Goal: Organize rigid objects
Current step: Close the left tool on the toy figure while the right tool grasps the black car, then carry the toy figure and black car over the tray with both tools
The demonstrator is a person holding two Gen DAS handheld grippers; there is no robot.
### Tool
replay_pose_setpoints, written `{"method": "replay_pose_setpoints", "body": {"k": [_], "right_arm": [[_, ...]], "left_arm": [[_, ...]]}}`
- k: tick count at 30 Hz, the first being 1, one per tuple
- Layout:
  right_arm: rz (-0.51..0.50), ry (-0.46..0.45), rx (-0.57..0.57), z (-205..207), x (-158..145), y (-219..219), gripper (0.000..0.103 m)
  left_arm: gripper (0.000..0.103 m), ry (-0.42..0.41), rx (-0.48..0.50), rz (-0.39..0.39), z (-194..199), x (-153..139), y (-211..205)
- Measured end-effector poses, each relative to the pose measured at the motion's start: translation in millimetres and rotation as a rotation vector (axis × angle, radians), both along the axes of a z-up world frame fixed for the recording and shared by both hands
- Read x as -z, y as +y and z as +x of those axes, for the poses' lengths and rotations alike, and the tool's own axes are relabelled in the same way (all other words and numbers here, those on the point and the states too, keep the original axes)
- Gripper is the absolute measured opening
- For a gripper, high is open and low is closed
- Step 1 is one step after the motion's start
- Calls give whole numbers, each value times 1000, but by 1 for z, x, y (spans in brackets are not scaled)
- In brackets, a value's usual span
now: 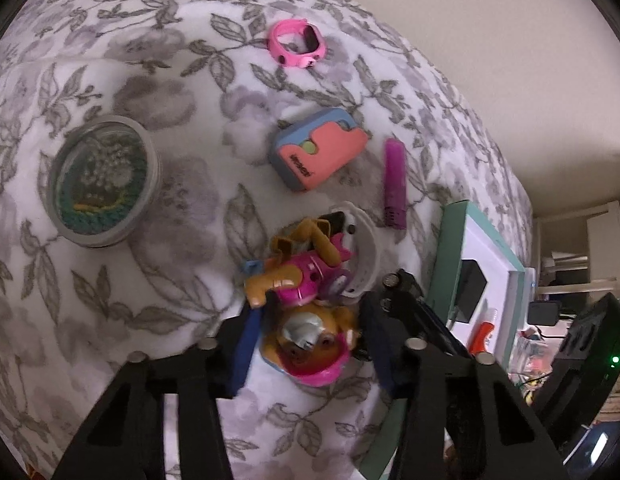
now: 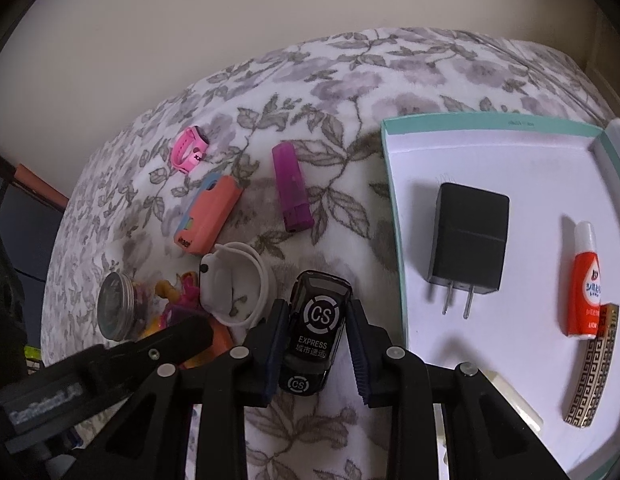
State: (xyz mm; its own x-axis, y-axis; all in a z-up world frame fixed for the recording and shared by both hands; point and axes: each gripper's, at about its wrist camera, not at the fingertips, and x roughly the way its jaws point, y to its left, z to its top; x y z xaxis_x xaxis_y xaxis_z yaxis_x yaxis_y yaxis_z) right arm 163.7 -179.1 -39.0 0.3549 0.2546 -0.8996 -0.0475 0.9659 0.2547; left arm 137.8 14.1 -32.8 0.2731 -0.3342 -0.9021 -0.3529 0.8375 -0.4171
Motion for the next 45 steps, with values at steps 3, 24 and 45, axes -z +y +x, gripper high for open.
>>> {"method": "replay_pose_setpoints", "body": {"k": [3,24,45], "right_arm": [[21,11,13,-2,0,-4,31],[201,-61,73,-6,-43,-24,30],[123,-211,190,-10,-104,-91,30]], "left_arm": [[45,-1,-9,-5,-1,0,2],[44,-158,-76,-12,-11,-52,22],[44,-257,45,52,-1,-88,-26]]}}
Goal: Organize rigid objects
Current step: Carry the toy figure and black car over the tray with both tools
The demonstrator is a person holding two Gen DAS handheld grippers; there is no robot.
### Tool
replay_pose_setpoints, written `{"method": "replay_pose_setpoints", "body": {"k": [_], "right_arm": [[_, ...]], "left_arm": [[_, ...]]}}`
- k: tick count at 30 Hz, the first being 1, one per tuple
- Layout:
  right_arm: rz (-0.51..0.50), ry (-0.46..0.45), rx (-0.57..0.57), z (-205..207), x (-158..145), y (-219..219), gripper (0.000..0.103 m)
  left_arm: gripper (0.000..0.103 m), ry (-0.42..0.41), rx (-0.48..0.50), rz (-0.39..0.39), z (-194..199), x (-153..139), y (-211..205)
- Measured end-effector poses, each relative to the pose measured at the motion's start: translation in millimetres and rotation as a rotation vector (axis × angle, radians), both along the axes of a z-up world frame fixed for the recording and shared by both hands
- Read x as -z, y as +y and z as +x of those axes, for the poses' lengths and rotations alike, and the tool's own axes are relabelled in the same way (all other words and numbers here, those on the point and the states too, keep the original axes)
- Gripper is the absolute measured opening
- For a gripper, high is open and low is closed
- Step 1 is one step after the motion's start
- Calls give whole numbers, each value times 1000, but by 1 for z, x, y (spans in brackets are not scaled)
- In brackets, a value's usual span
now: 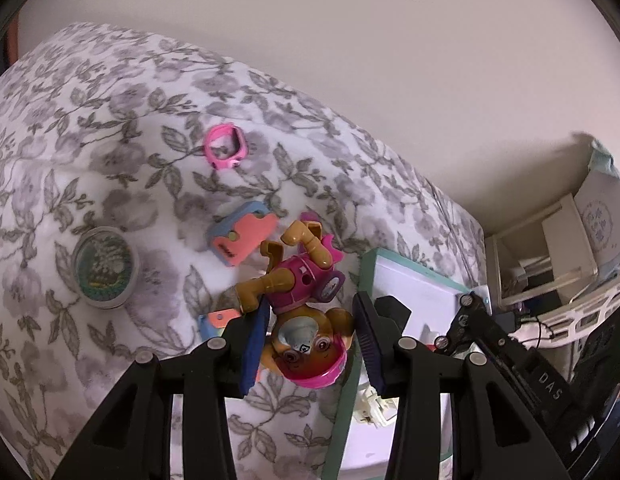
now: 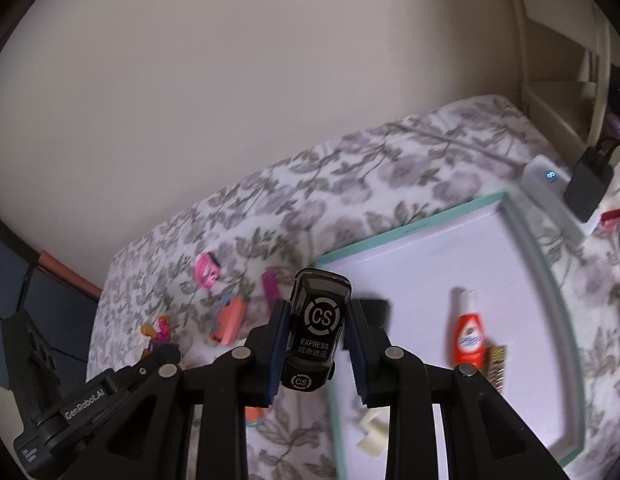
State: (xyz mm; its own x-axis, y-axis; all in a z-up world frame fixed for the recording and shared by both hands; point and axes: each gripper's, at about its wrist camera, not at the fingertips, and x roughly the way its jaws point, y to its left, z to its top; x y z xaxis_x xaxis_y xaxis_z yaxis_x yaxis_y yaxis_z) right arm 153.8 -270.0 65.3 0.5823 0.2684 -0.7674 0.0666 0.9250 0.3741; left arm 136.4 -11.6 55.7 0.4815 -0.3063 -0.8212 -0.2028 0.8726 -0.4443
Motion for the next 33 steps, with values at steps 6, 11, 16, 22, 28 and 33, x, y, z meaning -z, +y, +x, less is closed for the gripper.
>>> {"method": "replay_pose_setpoints", "body": {"k": [6,11,16,22,28,33], "right_arm": [[-61,-5,19,9,2,-17,30],[-106,4,21,17,10,-27,30],[-139,25,22,23,21,-38,30],[-198,46,48,24,28,-55,30],[-246,61,45,25,33,-63,30],[-263,79,40,26,40,-66,30]], "left_arm": [[44,0,60,44,18,3,-34],[44,3,107,68,33,8,-63],[45,3,151,93,42,15,-94],[45,11,195,126,47,27,-123],[45,40,218,151,49,43,-140],[45,53,238,162,51,51,-153]]}}
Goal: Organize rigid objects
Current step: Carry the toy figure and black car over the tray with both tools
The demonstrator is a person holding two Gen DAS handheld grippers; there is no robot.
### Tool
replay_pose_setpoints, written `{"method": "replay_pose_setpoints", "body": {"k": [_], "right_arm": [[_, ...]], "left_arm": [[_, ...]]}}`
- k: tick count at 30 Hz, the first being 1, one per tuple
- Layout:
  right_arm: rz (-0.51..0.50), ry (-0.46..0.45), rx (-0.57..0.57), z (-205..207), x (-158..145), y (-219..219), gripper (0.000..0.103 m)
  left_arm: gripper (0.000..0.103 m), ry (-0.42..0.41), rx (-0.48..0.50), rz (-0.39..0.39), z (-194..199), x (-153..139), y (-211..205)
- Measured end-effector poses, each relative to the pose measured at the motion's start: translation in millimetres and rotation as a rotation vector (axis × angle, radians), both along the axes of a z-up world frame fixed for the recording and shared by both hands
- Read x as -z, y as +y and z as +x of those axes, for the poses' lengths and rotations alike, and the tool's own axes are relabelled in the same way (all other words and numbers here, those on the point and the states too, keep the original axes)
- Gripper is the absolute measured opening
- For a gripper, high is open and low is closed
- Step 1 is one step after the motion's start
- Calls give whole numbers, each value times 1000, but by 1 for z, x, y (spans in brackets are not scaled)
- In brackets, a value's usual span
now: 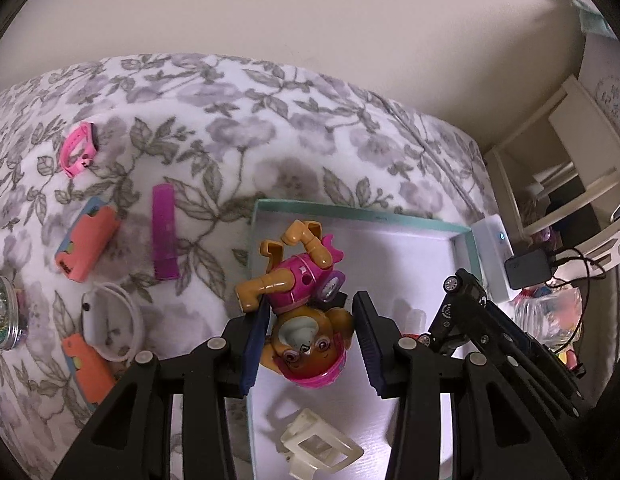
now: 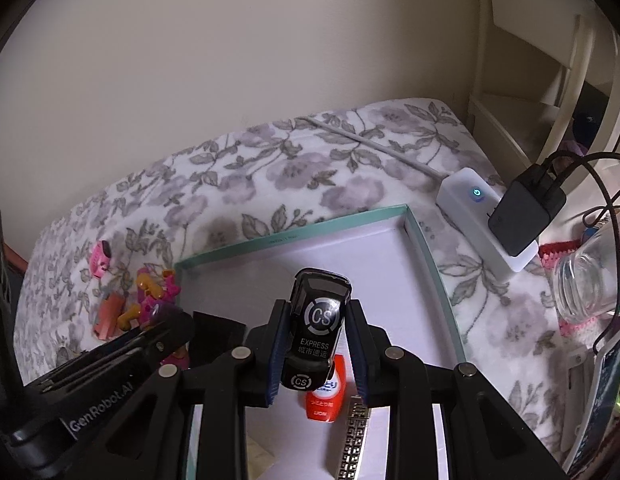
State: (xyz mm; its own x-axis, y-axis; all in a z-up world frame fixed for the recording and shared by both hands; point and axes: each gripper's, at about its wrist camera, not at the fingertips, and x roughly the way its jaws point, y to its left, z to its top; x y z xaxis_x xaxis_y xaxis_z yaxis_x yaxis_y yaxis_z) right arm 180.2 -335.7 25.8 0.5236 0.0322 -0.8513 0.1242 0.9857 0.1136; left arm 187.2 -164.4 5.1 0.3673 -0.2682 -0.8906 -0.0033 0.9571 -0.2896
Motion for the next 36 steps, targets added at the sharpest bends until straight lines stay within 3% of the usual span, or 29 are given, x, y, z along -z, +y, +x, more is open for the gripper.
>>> {"method": "replay_pose_setpoints", "body": {"k": [11,36], "right_arm": [[-13,34,4,2,11,-6,30],[-47,88,28,2,20,-12,31]], "left_arm": [[45,23,22,8,-1,17,-15],[46,13,57,-43,-2,14,-16]]}}
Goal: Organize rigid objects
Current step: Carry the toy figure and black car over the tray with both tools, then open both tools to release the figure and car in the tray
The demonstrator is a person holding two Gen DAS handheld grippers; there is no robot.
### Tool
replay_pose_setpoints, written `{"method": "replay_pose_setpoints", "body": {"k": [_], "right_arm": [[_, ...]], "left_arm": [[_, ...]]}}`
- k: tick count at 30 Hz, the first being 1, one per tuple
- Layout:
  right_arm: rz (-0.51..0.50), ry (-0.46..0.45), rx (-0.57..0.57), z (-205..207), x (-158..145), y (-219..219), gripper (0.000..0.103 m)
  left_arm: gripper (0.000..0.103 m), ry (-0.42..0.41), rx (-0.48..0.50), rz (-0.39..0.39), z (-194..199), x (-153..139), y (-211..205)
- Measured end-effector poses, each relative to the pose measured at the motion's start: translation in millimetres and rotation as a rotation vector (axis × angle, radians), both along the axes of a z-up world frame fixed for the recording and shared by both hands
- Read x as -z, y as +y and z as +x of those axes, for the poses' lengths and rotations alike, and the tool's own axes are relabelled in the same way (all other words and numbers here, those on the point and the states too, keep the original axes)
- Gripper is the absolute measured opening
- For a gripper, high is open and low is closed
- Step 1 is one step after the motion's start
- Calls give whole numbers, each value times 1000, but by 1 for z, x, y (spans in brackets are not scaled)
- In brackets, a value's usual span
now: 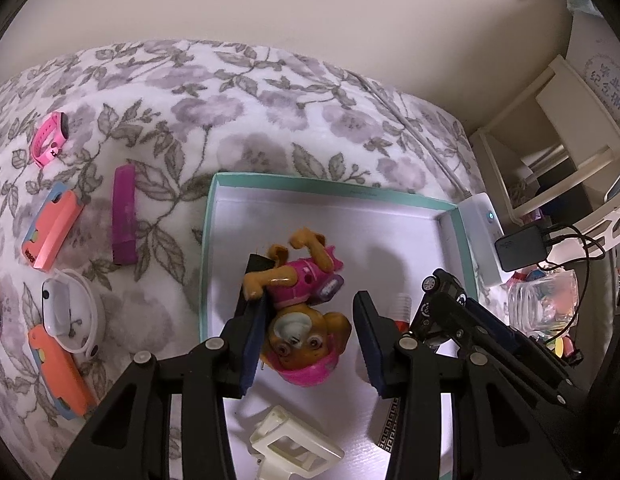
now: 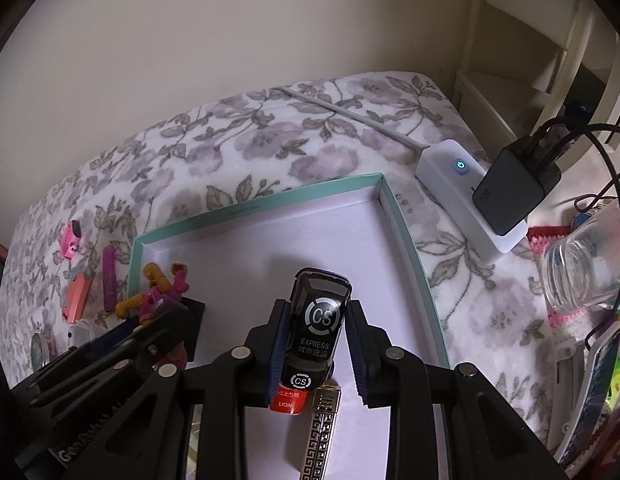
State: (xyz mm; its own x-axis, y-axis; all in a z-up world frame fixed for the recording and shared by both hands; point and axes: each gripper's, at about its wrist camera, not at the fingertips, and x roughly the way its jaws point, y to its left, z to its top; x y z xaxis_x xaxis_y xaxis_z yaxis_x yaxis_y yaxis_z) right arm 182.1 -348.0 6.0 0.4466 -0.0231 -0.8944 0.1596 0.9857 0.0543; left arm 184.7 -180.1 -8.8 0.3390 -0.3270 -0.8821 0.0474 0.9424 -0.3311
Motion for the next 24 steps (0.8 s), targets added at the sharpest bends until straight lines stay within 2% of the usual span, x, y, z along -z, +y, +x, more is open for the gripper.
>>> {"method": "replay_pose_setpoints", "body": {"k": [6,13,21,24], "right_arm": [[-25,-9,3,-1,-6,0,31],[-39,-30,0,-3,-15,-1,31],[-52,-70,7,-7,-30,-3,31],[-53,-77,7,-8,-31,-3,31]], "left_arm": [[56,-13,-13,-13,1,-7,5],[57,-37,-35,-29,2,-19,13],[57,-87,-87,17,4,-36,27],[61,-97,-112,42,4,-37,33]]}}
